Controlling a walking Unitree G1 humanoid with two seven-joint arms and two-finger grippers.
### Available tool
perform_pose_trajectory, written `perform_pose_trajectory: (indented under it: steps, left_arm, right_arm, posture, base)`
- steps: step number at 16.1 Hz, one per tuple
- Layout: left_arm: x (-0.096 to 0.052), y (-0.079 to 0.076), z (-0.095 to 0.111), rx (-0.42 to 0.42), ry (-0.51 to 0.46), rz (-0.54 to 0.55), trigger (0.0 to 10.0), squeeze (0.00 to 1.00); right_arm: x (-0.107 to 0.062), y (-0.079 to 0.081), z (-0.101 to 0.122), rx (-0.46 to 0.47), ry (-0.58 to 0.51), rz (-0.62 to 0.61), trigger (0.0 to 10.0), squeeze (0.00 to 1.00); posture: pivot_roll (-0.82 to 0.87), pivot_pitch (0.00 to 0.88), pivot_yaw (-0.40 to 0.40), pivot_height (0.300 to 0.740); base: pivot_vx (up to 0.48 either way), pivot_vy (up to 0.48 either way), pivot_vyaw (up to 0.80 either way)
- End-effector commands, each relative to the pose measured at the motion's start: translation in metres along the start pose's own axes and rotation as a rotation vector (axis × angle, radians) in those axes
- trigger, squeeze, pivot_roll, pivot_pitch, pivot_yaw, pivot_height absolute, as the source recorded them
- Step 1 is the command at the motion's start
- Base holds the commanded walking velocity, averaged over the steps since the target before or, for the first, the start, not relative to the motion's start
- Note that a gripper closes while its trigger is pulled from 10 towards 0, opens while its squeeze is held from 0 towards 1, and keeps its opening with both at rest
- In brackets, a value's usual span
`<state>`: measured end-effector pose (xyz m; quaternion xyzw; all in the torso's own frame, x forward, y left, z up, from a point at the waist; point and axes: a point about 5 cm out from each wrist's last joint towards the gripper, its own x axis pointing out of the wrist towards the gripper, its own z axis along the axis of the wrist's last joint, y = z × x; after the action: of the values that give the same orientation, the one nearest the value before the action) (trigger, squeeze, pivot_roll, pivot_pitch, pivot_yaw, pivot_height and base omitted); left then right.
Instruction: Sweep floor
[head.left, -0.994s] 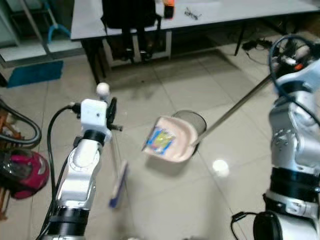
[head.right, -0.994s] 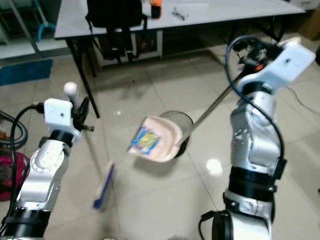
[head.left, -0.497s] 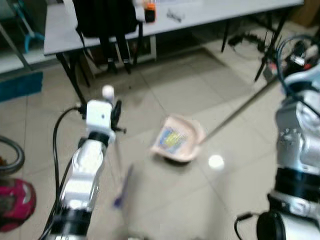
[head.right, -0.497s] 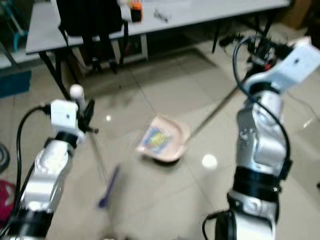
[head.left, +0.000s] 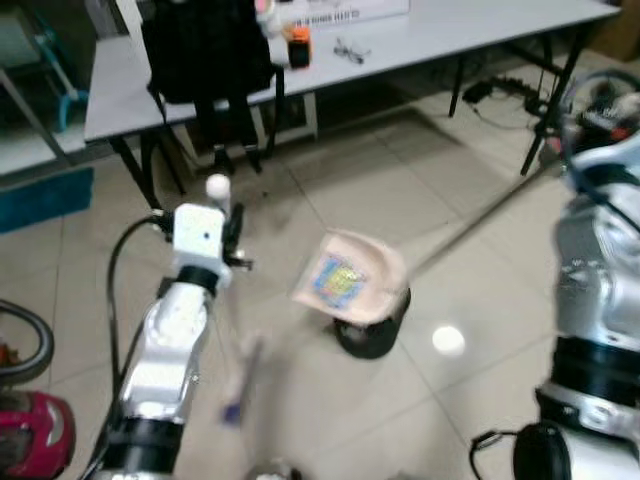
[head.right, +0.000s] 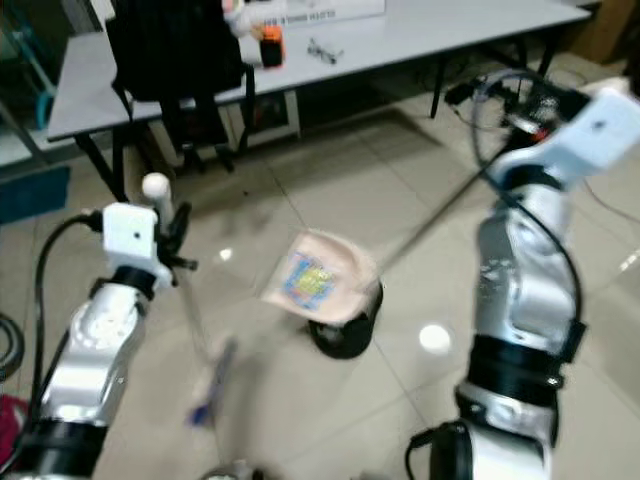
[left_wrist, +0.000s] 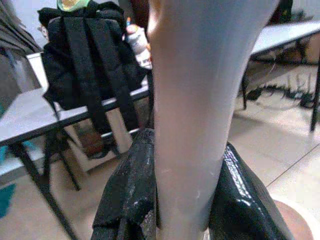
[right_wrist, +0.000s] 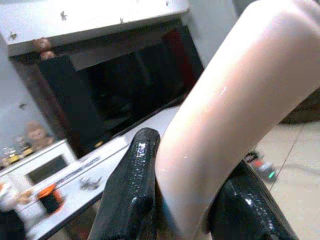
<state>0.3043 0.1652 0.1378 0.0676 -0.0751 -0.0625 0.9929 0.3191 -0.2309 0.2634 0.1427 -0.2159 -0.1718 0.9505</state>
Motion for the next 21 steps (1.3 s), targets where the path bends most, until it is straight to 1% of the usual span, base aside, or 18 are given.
perform_pose_trajectory:
  steps: [1,3,7,9,13,14,15,17,18,19,21]
  left_arm:
    - [0.001,0.010,0.005,0.028,-0.015,0.022,10.0,0.00]
    - [0.001,0.010,0.005,0.035,-0.015,0.024,10.0,0.00]
    - [0.000,0.011,0.005,0.033,-0.016,0.033,10.0,0.00]
    - [0.000,0.011,0.005,0.032,-0.016,0.035,10.0,0.00]
    - [0.000,0.012,0.005,0.034,-0.016,0.040,10.0,0.00]
    - [0.001,0.012,0.005,0.034,-0.016,0.039,10.0,0.00]
    - [0.001,0.012,0.005,0.034,-0.016,0.038,10.0,0.00]
    - [0.001,0.012,0.004,0.036,-0.016,0.036,10.0,0.00]
    - [0.001,0.012,0.004,0.037,-0.017,0.036,10.0,0.00]
    - [0.001,0.012,0.004,0.040,-0.018,0.037,10.0,0.00]
    - [0.001,0.012,0.004,0.041,-0.018,0.037,10.0,0.00]
  right_arm:
    - [0.000,0.014,0.011,0.061,-0.057,0.039,10.0,0.00]
    - [0.001,0.012,0.012,0.060,-0.060,0.035,10.0,0.00]
    - [0.003,0.008,0.014,0.027,-0.076,0.039,10.0,0.00]
    - [0.005,0.011,0.014,0.005,-0.093,0.070,10.0,0.00]
    - [0.006,0.030,0.015,-0.099,-0.164,0.228,10.0,0.00]
    - [0.005,0.037,0.012,-0.141,-0.182,0.279,10.0,0.00]
    - [0.004,0.042,0.010,-0.162,-0.193,0.314,10.0,0.00]
    - [-0.003,0.059,-0.004,-0.215,-0.237,0.437,10.0,0.00]
    - [-0.005,0.062,-0.009,-0.225,-0.248,0.465,10.0,0.00]
    - [-0.011,0.069,-0.018,-0.245,-0.266,0.524,10.0,0.00]
    - [-0.015,0.074,-0.022,-0.267,-0.282,0.565,10.0,0.00]
  posture:
    - [-0.02,0.072,0.064,0.740]
    - [-0.02,0.073,0.065,0.740]
    - [-0.03,0.073,0.065,0.740]
    - [-0.03,0.071,0.065,0.740]
    - [-0.03,0.070,0.064,0.740]
    - [-0.02,0.060,0.064,0.740]
    - [-0.02,0.058,0.065,0.740]
    - [-0.02,0.057,0.065,0.740]
    - [-0.02,0.055,0.063,0.740]
    - [-0.02,0.055,0.063,0.740]
    - [-0.01,0.054,0.061,0.740]
  base:
    - [0.000,0.000,0.00]
    - [0.000,0.000,0.00]
    - [0.000,0.000,0.00]
    - [0.000,0.000,0.00]
    - [0.000,0.000,0.00]
    - [0.000,0.000,0.00]
    - [0.000,0.000,0.00]
    - [0.000,0.000,0.00]
    - [0.000,0.000,0.00]
    - [0.000,0.000,0.00]
    - [0.000,0.000,0.00]
